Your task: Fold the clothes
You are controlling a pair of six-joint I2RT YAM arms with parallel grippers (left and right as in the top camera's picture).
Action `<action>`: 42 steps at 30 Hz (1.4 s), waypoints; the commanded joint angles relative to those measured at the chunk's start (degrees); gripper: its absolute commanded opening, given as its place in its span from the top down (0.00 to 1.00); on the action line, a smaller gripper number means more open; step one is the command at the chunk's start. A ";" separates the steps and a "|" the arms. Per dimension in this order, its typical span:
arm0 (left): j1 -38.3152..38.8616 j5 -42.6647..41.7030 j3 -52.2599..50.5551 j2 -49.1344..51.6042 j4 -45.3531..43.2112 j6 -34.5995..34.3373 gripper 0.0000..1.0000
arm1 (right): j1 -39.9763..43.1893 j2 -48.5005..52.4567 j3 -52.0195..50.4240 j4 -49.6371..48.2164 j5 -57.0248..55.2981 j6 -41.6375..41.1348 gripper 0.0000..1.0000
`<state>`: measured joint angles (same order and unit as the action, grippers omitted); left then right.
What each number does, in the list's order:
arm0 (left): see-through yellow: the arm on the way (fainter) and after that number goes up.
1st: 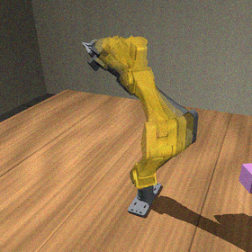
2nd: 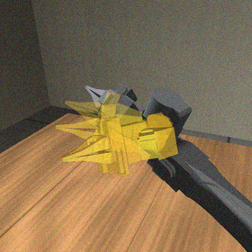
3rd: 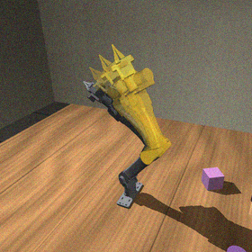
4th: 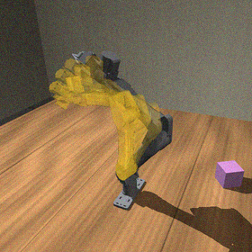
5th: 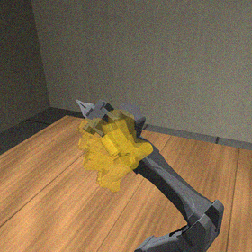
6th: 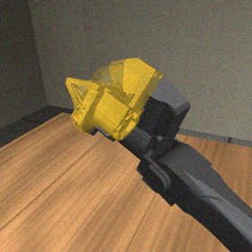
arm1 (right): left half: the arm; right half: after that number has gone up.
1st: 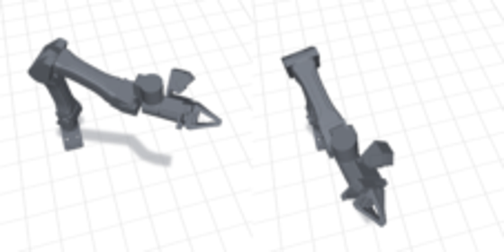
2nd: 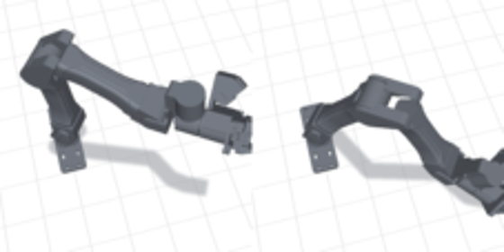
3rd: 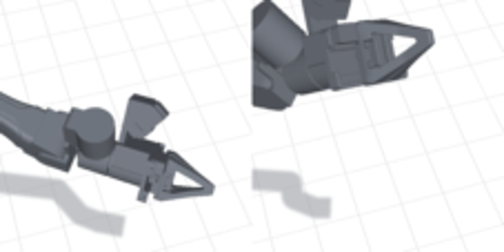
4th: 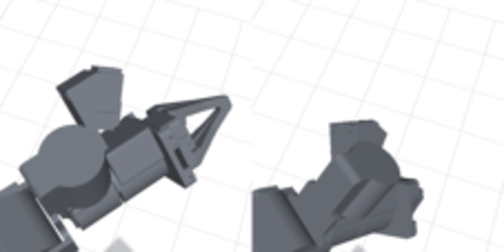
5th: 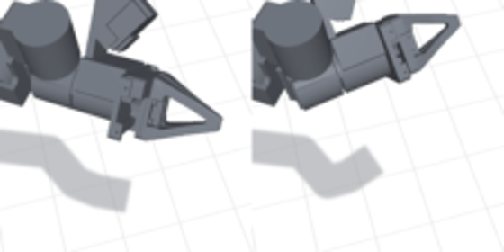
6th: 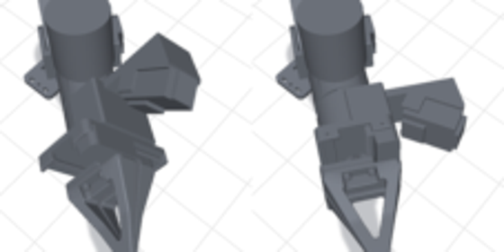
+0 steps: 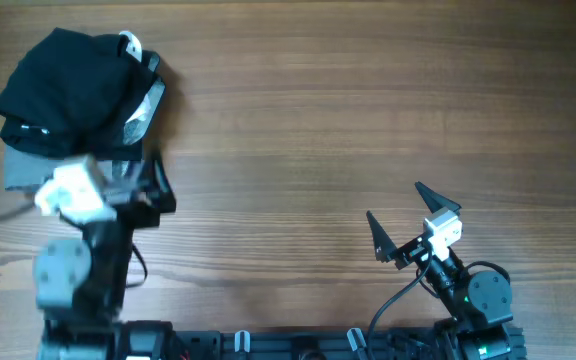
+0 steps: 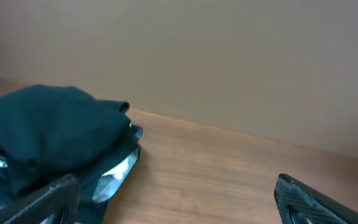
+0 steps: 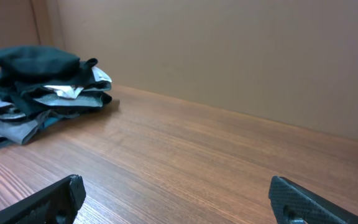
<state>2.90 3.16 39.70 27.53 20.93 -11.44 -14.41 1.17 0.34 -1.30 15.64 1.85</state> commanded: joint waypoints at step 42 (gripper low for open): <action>-0.46 -3.78 -39.36 -26.93 -16.65 1.79 0.00 | 0.24 -0.20 -0.04 -0.11 1.14 0.79 0.00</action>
<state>2.50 0.05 0.36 0.84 3.84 -10.20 -14.41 1.17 0.34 -1.30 15.66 1.85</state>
